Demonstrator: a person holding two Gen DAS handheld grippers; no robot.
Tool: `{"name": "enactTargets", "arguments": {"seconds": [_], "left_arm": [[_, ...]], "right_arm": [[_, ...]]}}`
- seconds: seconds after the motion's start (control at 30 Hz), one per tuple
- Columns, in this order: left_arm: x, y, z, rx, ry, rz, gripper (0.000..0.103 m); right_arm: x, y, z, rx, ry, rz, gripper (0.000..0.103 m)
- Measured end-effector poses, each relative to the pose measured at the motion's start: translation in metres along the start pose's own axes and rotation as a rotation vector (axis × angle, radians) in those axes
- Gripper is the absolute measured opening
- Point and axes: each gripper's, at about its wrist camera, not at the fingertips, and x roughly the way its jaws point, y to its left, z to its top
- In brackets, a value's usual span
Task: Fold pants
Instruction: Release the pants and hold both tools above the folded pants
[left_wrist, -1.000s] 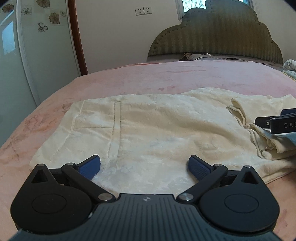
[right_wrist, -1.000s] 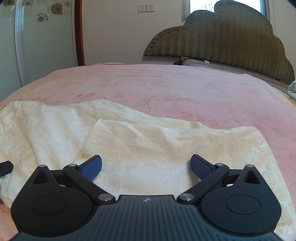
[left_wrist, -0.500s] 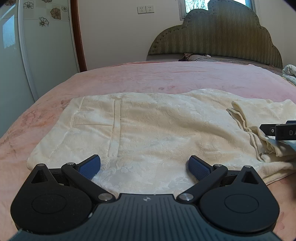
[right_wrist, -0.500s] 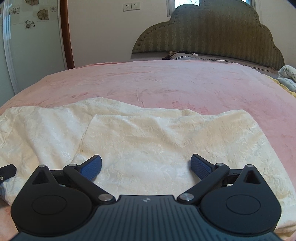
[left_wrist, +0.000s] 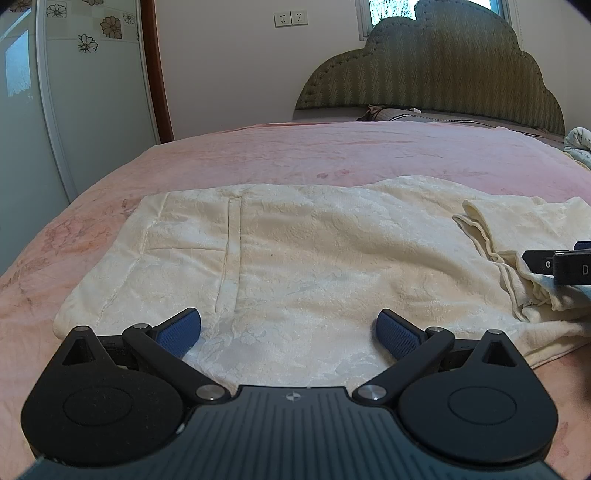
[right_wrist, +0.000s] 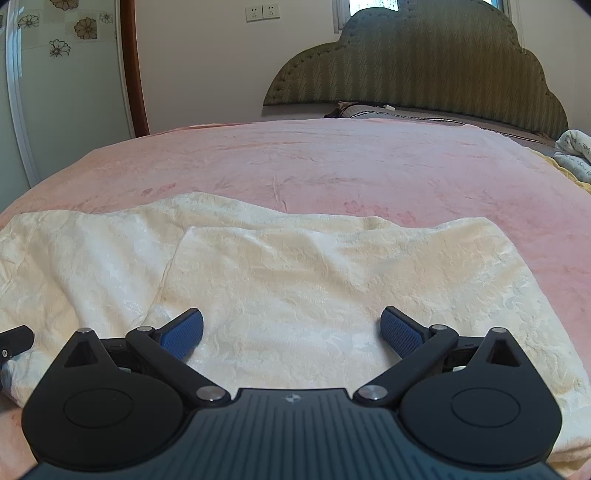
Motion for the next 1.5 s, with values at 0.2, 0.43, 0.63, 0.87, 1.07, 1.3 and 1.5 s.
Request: {"name": "enactTargets", "arguments": {"seconds": [0.2,0.43,0.63,0.87,1.07,1.3,1.5], "left_arm": [[0.000,0.000,0.000,0.000,0.000,0.000,0.103],[0.000,0.000,0.000,0.000,0.000,0.001,0.103],[0.000,-0.001,0.000,0.000,0.001,0.001,0.103],[0.000,0.000,0.000,-0.001,0.002,0.001,0.103],[0.000,-0.001,0.001,0.001,0.003,0.002,0.103],[-0.005,0.002,0.001,-0.004,0.010,0.003,0.103],[-0.012,0.007,0.005,0.017,0.005,0.034,0.103]], "right_arm": [[-0.009,0.002,-0.007,-0.007,0.001,-0.010,0.103],[-0.018,0.001,-0.013,-0.005,-0.005,-0.006,0.103],[-0.017,0.000,-0.014,-0.002,-0.004,-0.002,0.103],[-0.017,0.000,-0.014,-0.002,-0.003,-0.002,0.103],[-0.017,-0.001,-0.014,-0.002,-0.003,-0.001,0.103],[-0.019,-0.002,-0.014,0.009,-0.002,0.010,0.103],[-0.020,0.000,-0.014,-0.016,-0.006,-0.004,0.103]]}}
